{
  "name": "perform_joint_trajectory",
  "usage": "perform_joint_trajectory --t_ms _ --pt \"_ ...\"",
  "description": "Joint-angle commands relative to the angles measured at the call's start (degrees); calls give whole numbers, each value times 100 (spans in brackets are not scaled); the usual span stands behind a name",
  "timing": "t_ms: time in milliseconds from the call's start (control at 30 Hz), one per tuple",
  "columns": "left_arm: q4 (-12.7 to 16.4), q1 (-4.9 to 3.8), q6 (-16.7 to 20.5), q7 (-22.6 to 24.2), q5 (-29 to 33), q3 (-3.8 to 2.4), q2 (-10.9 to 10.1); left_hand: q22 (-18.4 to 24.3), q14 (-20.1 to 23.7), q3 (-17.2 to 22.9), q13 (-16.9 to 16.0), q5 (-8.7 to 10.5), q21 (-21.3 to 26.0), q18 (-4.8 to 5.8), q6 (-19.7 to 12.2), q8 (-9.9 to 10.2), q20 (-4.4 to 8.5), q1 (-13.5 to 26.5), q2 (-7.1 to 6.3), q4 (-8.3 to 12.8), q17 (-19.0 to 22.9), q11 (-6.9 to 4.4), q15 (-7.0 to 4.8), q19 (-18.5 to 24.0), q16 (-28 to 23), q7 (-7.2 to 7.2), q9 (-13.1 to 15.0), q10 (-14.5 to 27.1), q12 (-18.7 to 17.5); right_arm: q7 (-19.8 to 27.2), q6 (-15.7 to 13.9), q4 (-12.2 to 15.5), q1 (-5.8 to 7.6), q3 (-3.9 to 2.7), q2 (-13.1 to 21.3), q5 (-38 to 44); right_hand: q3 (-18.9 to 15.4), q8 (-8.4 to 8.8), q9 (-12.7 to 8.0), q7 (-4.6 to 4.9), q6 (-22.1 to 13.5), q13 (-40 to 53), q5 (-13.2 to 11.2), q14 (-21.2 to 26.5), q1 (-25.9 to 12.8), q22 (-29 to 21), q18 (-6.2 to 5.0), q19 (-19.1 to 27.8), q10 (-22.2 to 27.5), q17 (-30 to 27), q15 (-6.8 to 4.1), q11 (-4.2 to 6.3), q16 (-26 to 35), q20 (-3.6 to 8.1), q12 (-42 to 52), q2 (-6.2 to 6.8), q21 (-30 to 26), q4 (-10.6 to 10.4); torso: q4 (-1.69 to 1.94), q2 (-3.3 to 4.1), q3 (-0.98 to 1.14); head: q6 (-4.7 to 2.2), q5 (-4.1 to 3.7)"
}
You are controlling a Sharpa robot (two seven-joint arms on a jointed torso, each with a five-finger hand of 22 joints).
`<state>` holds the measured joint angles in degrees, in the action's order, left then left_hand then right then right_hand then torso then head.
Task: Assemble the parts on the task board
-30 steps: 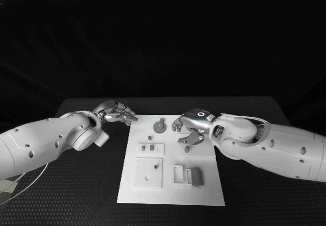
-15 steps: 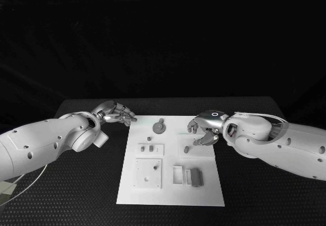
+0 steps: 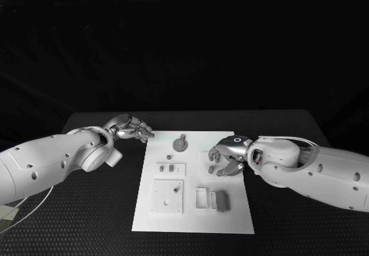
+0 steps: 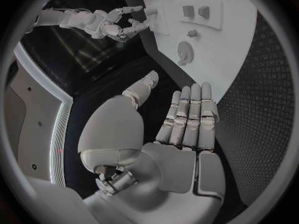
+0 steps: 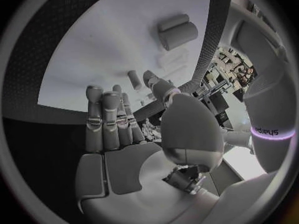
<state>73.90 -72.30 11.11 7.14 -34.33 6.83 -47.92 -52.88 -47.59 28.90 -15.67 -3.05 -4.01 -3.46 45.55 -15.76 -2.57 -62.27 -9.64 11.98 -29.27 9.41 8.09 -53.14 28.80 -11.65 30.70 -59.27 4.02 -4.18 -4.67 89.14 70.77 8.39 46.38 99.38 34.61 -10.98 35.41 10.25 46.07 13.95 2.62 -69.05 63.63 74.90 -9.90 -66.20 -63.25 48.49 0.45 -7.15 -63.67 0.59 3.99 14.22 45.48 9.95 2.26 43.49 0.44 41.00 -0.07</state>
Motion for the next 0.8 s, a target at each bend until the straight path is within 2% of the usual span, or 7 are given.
perform_joint_trajectory --t_ms 33,167,267,400,533,800 --pt "5 -10 -78 78 45 -4 15 5 -20 -24 7 21 -3 -105 20 -20 -17 24 22 -10 -10 25 33 10 -21 17 -1 4 3 62 -63 2 -22 4 -53 163 -14 -15 8 -25 -9 -4 11 8 78 100 -510 -11 -1 -10 0 18 -28 28 22 -24 7 54 7 0 -1 0 -2" --pt "3 -10 -73 71 45 -4 15 6 -21 -24 8 21 -3 -105 20 -21 -17 24 24 -11 -11 25 32 10 -22 18 -1 4 3 12 -211 -39 -68 17 -143 341 -21 -56 20 -9 34 34 11 -55 219 108 -510 -61 -168 -18 -51 73 -63 54 106 -201 40 173 5 1 -2 1 -3" --pt "6 -10 -89 78 45 -4 16 6 -21 -25 9 21 -3 -105 20 -21 -17 24 25 -11 -13 25 32 10 -22 18 -1 4 3 10 -228 -104 -98 38 -192 416 -83 -97 27 17 85 55 11 -95 268 108 -510 -82 -262 -40 -94 116 -68 64 143 -355 55 315 4 1 -6 -5 -5" --pt "5 -10 -96 79 45 -4 15 6 -21 -26 9 21 -3 -104 21 -22 -17 24 25 -12 -14 25 32 10 -24 18 -1 4 3 20 -236 -142 -133 55 -237 457 -125 -164 39 25 191 71 11 -135 274 105 -510 -108 -345 -63 -123 146 -73 71 169 -495 68 428 7 2 -7 -5 -4" --pt "4 -10 -90 85 45 -4 11 6 -22 -27 10 21 -3 -104 21 -22 -17 26 25 -13 -16 25 32 10 -25 18 -2 4 3 51 -187 -137 -147 72 -270 469 -159 -253 53 -25 352 98 10 -184 245 104 -510 -143 -471 -84 -167 193 -82 83 215 -601 84 521 6 1 -4 5 7" --pt "3 -10 -190 62 116 -4 12 7 -22 -31 12 21 -3 -104 20 -23 -18 30 25 -15 -20 25 33 11 -28 18 -2 4 2 63 -185 -187 -150 85 -305 475 -176 -320 51 -73 493 112 11 -218 170 98 -510 -172 -539 -108 -193 219 -80 91 225 -683 90 562 2 1 -5 5 6"
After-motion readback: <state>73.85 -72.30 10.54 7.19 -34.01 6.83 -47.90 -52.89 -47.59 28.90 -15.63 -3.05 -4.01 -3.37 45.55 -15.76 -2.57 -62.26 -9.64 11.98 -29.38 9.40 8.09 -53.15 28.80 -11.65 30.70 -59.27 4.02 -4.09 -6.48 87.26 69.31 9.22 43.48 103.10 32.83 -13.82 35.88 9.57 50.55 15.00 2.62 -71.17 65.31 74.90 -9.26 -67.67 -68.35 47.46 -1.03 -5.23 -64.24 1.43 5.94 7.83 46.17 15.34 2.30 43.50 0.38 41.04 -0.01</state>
